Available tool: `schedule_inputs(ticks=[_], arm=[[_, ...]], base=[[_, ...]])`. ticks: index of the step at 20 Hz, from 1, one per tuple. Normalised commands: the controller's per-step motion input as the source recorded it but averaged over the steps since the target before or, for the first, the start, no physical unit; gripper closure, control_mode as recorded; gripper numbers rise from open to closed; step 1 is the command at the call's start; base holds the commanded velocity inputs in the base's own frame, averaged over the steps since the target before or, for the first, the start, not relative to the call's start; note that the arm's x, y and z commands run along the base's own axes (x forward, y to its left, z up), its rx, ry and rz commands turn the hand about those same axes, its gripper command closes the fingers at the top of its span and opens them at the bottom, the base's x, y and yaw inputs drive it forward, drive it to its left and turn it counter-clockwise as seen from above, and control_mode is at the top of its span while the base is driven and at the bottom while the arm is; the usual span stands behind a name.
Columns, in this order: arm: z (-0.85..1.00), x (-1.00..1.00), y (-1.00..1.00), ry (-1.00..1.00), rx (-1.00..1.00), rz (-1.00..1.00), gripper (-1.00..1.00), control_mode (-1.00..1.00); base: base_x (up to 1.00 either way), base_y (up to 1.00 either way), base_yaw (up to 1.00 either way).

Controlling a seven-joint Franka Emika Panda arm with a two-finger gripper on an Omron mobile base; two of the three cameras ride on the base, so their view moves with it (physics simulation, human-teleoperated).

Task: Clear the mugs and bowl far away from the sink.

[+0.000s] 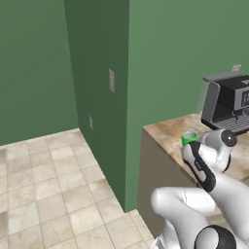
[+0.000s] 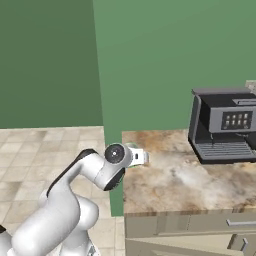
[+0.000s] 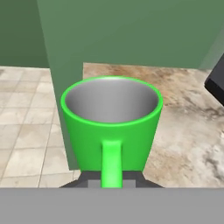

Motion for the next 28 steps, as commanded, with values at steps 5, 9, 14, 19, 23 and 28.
schedule_inputs(ticks=[5,9,14,19,23,28], arm=[[-0.34,0.2,-0.02,0.0,0.0,0.04,1.0,-1.0],[-0.35,0.3,-0.03,0.0,0.0,0.03,1.0,-1.0],[-0.33,0.4,0.0,0.0,0.0,0.03,1.0,-1.0],[-0.24,0.35,-0.01,0.0,0.0,0.01,-1.0,-1.0],[-0.12,0.2,-0.19,0.0,0.0,0.01,-1.0,-1.0],[-0.12,0.12,-0.34,0.0,0.02,0.01,-1.0,-1.0]], base=[[0.0,0.0,0.0],[0.0,0.0,0.0],[0.0,0.0,0.0],[0.0,0.0,0.0],[0.0,0.0,0.0],[0.0,0.0,0.0]])
